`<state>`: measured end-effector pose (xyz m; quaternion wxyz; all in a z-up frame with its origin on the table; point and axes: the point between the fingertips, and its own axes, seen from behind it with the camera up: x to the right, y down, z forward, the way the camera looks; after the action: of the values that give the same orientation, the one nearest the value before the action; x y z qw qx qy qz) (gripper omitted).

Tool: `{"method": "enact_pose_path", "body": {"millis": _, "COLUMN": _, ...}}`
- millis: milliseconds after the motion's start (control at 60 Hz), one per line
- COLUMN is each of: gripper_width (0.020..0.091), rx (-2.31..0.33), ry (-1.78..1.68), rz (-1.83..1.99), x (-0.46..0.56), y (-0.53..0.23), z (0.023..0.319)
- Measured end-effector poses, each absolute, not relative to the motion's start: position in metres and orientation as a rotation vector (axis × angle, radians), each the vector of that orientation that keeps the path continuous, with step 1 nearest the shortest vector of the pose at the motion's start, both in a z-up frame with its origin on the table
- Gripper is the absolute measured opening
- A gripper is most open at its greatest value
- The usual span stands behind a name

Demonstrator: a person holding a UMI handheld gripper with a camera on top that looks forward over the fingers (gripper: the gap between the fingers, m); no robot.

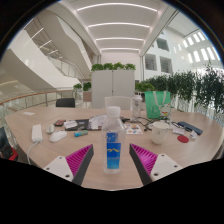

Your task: Pour water

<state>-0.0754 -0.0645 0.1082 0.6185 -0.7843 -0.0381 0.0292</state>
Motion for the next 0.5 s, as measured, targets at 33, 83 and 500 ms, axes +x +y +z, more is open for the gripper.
{"method": "enact_pose_path", "body": {"millis": 33, "gripper_width": 0.0829, "rx": -1.792, "ry": -0.068, "rz": 0.059, "x": -0.074, "y": -0.049, "z": 0.106}}
{"method": "enact_pose_path", "body": {"millis": 83, "gripper_width": 0.083, "rx": -1.776, "ry": -0.039, "rz": 0.069, "x": -0.076, "y": -0.023, "z": 0.105}}
{"method": "enact_pose_path", "body": {"millis": 500, "gripper_width": 0.042, "rx": -1.768, "ry": -0.096, "rz": 0.11, "x": -0.079, "y": 0.044, "z": 0.079}}
